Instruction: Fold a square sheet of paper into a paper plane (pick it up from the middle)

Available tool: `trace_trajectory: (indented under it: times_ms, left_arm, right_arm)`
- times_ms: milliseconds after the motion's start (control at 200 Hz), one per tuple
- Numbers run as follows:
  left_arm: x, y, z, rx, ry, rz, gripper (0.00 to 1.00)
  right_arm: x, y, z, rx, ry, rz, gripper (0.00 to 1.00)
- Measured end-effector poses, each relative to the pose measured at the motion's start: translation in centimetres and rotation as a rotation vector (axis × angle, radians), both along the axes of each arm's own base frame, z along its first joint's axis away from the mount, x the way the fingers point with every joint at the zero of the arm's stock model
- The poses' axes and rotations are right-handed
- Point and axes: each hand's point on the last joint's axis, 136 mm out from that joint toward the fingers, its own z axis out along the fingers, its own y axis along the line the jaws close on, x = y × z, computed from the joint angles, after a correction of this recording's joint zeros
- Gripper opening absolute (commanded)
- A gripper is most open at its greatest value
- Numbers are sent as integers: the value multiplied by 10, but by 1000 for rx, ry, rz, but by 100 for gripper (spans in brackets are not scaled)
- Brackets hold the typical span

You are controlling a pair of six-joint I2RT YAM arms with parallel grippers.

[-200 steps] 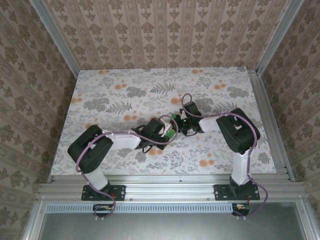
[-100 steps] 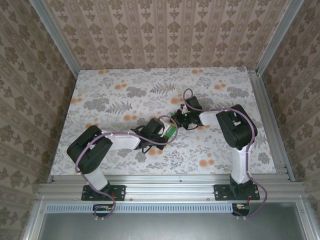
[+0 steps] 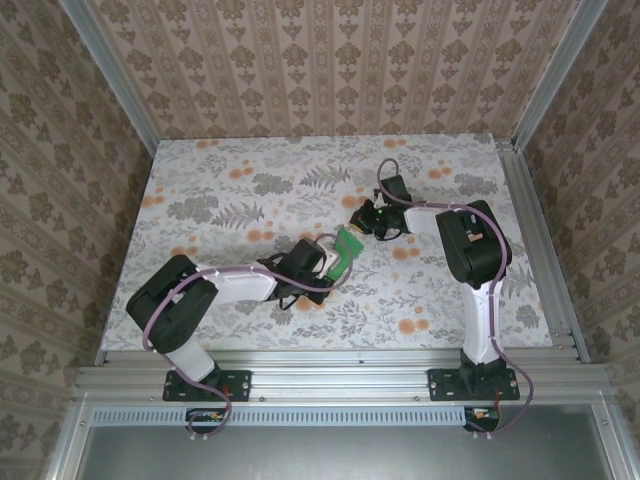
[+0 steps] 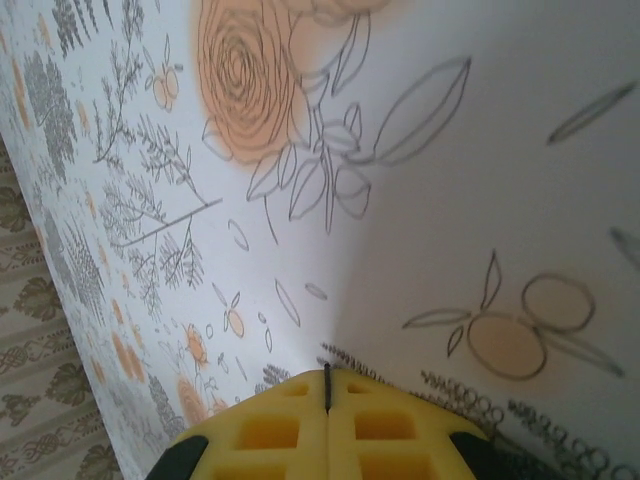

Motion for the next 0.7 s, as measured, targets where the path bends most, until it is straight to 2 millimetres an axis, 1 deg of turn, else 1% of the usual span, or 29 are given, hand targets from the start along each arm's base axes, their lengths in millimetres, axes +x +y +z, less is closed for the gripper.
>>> trace_trajectory:
  times_ms: [160,195,255,365,425,480,590,700]
  left_arm:
    - [-2,1,0,1,9,-4,3]
    - [-2,1,0,0,10,-4,3]
    - [-2,1,0,-2,10,-3,3]
    - [-2,1,0,-11,14,-4,3]
    - [-2,0,0,-15,14,-5,3]
    - [-2,0,0,-17,14,-6,4]
    - [-2,0,0,-20,16,-5,4]
    - [-2,0,1,-24,20,-6,4]
  right_arm:
    - [3,-5,1,-20,-14,-4,2]
    - [0,-6,2,-25,-17,-2,2]
    - [-11,-9,5,-29,-14,2,2]
    - [-41,-8,21,-3,-20,27,2]
    - [-58,2,32,32,-35,45,2]
    - [-76,16,37,64,-42,76,2]
    - [-113,42,31,104,-14,132,2]
    - [-138,59,22,112,23,174,2]
